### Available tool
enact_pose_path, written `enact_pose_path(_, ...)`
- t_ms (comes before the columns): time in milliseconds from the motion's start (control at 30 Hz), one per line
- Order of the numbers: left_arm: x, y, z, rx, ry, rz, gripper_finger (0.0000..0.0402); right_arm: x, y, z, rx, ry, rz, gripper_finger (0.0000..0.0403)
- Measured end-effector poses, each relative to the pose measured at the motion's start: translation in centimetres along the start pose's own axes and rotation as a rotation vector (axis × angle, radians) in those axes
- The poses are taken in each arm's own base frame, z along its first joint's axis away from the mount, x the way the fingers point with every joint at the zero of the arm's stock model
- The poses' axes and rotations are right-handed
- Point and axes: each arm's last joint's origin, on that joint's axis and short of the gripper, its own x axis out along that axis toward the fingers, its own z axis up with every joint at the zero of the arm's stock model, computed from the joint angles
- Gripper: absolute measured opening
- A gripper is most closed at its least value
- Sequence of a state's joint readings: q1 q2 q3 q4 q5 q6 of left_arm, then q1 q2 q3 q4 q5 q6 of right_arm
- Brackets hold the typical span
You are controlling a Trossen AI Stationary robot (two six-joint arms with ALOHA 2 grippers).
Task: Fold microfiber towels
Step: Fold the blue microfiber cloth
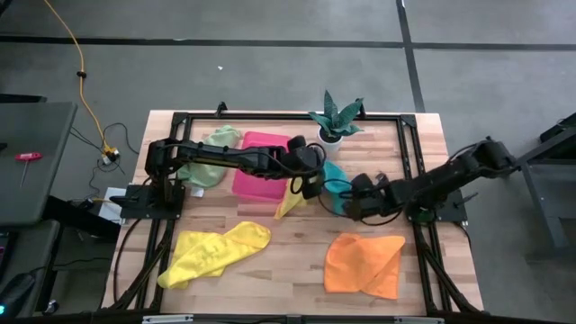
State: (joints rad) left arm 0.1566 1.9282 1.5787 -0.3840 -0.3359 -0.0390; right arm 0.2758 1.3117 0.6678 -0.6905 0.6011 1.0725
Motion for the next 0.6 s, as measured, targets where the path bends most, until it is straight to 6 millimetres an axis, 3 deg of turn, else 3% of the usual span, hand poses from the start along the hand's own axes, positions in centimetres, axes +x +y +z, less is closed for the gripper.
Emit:
enact_pose_path(300,0.0,-0.1,-0.1,-0.035,0.014,-0.037,0.0,-1.9,-3.0,1.2,-0.025,0.006,-0.029,0.0)
enact_pose_path(600,0.0,-0.1,-0.2,-0.054,0.018,-0.037,0.0,-3.9,-4.7,0.5,-0.021,0.064,0.055,0.0001)
